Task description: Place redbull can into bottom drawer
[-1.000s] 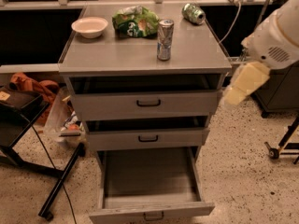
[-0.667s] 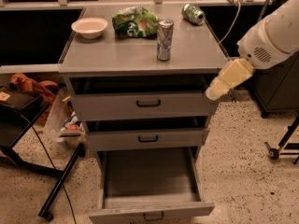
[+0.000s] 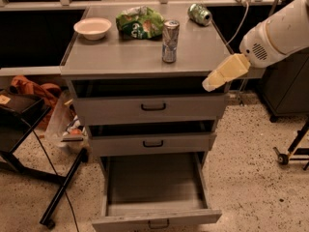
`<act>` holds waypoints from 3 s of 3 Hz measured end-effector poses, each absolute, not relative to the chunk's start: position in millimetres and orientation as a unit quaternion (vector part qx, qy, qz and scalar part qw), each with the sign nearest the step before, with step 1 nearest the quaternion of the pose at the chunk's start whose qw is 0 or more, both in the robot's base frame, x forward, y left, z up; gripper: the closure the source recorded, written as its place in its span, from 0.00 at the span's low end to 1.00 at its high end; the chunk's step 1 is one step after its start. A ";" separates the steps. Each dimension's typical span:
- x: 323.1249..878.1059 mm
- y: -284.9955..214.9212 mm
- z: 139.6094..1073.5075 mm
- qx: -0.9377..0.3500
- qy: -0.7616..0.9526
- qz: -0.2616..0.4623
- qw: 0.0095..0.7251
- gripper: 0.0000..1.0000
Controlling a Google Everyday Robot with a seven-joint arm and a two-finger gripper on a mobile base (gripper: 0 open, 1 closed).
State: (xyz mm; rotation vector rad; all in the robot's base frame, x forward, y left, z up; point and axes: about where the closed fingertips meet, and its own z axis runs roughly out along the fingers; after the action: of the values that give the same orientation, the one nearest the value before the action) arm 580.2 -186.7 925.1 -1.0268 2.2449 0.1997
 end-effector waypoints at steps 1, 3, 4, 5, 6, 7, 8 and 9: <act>593.8 -185.6 921.2 -0.373 0.860 0.073 0.340 0.00; 647.2 -170.5 913.5 -0.324 0.861 0.059 0.388 0.00; 680.0 -159.8 905.1 -0.287 0.862 0.060 0.413 0.00; 709.1 -146.4 898.0 -0.252 0.860 0.077 0.437 0.00; 731.1 -125.6 894.5 -0.236 0.852 0.113 0.453 0.00; 747.4 -103.3 893.1 -0.235 0.843 0.145 0.462 0.00; 758.6 -88.7 892.5 -0.238 0.836 0.165 0.466 0.00; 776.6 -74.8 890.7 -0.246 0.828 0.187 0.467 0.00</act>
Offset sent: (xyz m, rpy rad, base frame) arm 0.0762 0.0112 -0.0085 0.0850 -0.1384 -0.1722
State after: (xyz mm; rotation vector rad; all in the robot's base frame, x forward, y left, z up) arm 776.6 -74.8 890.7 -0.6030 2.0321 0.4599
